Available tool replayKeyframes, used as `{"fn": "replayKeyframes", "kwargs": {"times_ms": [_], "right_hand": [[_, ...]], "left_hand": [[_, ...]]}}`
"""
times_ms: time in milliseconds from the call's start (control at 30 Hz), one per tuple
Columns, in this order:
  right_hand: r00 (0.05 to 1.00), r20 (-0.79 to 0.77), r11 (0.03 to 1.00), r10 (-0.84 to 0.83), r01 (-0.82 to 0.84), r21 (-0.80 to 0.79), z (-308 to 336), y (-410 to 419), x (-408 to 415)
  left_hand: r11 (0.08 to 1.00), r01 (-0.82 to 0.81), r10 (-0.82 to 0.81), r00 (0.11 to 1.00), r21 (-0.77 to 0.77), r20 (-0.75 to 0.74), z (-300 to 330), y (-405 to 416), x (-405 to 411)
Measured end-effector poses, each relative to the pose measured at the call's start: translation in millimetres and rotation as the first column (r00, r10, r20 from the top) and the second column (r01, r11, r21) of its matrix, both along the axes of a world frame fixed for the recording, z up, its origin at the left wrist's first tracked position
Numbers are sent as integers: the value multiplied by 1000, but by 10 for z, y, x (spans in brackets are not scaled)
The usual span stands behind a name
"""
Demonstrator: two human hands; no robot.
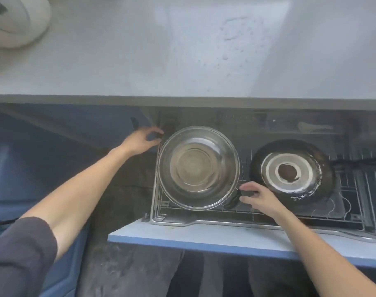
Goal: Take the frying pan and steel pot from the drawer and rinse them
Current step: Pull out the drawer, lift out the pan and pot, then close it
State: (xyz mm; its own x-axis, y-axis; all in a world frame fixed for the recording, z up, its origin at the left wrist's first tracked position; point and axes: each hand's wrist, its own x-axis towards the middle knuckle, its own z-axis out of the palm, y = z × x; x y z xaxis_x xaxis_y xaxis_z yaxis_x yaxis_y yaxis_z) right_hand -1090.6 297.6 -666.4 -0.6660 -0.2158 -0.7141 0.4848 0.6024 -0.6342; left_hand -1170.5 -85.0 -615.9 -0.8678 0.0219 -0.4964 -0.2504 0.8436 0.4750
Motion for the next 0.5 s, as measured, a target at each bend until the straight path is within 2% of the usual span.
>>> {"fn": "replayKeyframes", "kwargs": {"times_ms": [133,200,267,333,400,500], "right_hand": [[998,18,998,63,-62,-23,-328,-101,-123],[997,72,997,12,-6,-73,-461,-139,-134],[995,81,993,-56,64,-98,-557,-157,-97],[998,26,992,-65,67,-110,-619,-136,-67],[1000,-13,995,8,-9,-102,-599,-115,-56],[989,-29,988,148,-150,-49,-570,-92,-53]], "left_hand": [[997,-76,76,996,12,-54,-189,-22,-143],[995,-102,98,987,-23,-125,-270,13,-220],[993,-83,69,984,-80,-164,-307,88,-247],[987,-16,-13,984,-162,-179,-322,153,-268],[968,62,-108,978,-244,-179,-325,203,-299],[962,101,-138,981,-253,-135,-320,230,-330]]}}
